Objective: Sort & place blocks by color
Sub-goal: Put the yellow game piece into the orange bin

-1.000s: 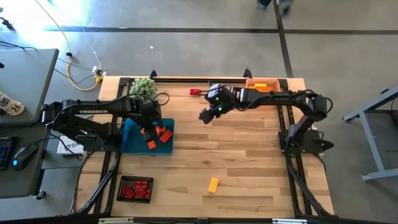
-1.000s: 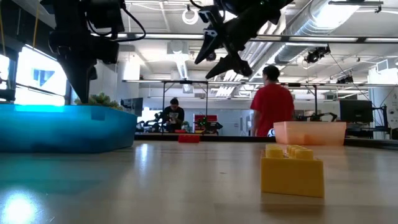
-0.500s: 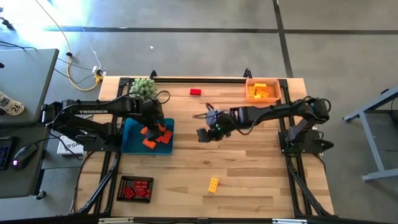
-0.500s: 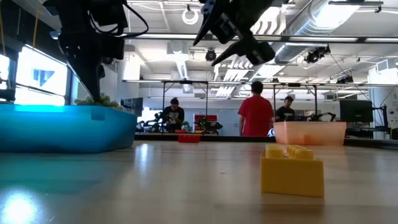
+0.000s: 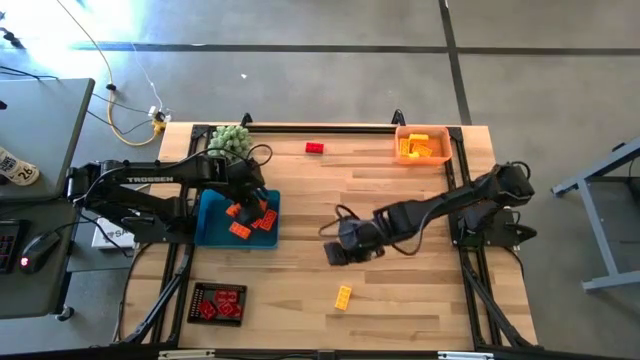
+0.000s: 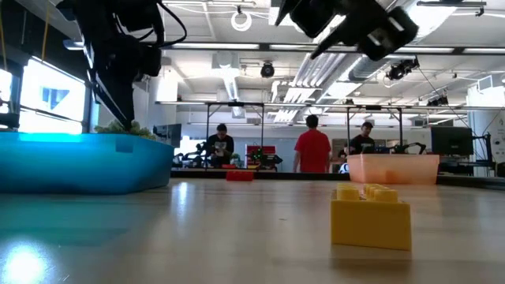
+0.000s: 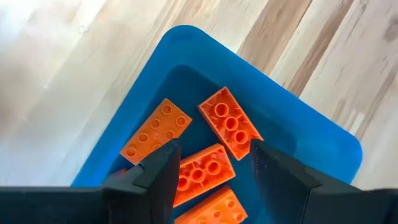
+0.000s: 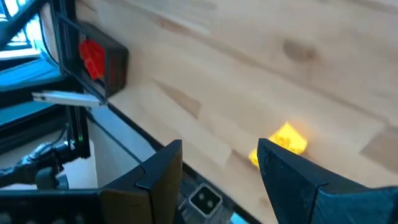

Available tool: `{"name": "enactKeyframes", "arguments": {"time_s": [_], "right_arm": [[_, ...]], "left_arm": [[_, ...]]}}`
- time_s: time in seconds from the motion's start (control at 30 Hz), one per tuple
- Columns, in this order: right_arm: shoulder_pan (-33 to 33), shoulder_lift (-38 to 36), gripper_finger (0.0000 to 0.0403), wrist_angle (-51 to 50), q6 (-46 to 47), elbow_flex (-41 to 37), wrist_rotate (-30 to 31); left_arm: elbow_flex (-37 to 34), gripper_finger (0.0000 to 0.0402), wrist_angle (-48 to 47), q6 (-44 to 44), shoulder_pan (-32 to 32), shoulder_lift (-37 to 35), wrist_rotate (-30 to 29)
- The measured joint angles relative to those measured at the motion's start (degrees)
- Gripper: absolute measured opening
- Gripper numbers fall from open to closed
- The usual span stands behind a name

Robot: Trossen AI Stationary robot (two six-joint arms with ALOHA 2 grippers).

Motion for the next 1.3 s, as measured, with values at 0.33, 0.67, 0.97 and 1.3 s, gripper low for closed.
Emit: {"name": "enactKeyframes", "arguments": {"time_s": [0.33, 0.67, 0.97, 1.3], "right_arm": [[5.83, 0.00, 0.0195, -6.47, 5.75, -0.02, 3.03], [8.84, 0.33, 0.0195, -7.95, 18.37, -0.02, 8.00], [10.26, 6.38, 0.0195, -4.12, 25.81, -0.02, 4.53], [10.20, 10.93, 0.0195, -0.98, 29.90, -0.02, -0.13]], "left_arm": [[0.00, 0.0180, 0.00, -6.03, -0.02, 0.00, 0.21], [0.01, 0.0180, 0.88, -3.06, -0.02, 0.00, -1.04], [0.02, 0.0180, 1.71, -2.02, -0.02, 0.02, -1.08], [0.02, 0.0181, 1.90, 2.44, -0.04, 0.02, -1.12]]}}
